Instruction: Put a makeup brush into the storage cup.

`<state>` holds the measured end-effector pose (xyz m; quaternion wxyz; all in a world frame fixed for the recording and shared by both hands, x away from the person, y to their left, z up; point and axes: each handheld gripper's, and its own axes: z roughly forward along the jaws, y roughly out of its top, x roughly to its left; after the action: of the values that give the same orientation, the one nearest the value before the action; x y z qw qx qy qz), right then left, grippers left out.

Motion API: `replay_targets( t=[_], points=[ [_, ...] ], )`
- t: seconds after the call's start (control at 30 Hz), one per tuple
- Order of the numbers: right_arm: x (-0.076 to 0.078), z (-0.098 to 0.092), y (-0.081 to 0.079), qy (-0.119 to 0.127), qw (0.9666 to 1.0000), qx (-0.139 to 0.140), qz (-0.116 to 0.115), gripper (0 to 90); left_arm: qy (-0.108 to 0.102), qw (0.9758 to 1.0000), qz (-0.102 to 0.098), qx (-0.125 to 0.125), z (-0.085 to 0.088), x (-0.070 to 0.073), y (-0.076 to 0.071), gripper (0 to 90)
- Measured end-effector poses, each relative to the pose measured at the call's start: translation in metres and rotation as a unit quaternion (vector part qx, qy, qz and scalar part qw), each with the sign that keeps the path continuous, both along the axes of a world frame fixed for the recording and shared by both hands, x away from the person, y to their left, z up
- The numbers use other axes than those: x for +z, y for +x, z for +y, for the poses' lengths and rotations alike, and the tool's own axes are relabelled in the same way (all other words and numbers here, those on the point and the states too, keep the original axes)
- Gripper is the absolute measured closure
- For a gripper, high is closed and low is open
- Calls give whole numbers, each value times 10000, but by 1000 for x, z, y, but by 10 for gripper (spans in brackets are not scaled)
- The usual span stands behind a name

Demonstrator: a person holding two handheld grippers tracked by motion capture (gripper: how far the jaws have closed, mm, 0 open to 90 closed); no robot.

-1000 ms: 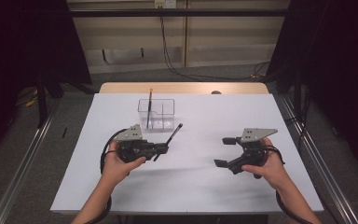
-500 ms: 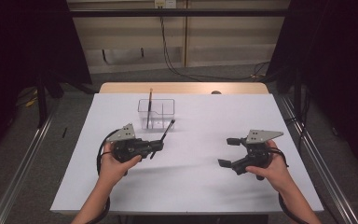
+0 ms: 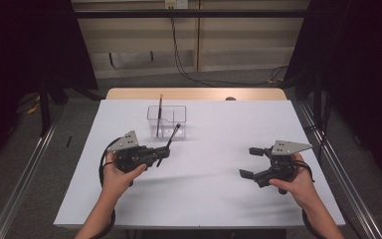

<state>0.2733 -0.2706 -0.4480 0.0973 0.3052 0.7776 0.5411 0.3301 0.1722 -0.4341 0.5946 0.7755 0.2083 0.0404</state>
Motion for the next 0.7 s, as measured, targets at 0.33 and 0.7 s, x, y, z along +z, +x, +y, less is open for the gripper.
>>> replay_targets(
  t=[0.33,0.7],
  points=[
    [-3,-10,-3,59,9999,-118,-29,58,-54,9999,-42,73,8,1,0,842],
    [-6,-21,-8,183,9994,-298,-66,57,-70,9999,-56,134,12,1,0,842]
  ],
)
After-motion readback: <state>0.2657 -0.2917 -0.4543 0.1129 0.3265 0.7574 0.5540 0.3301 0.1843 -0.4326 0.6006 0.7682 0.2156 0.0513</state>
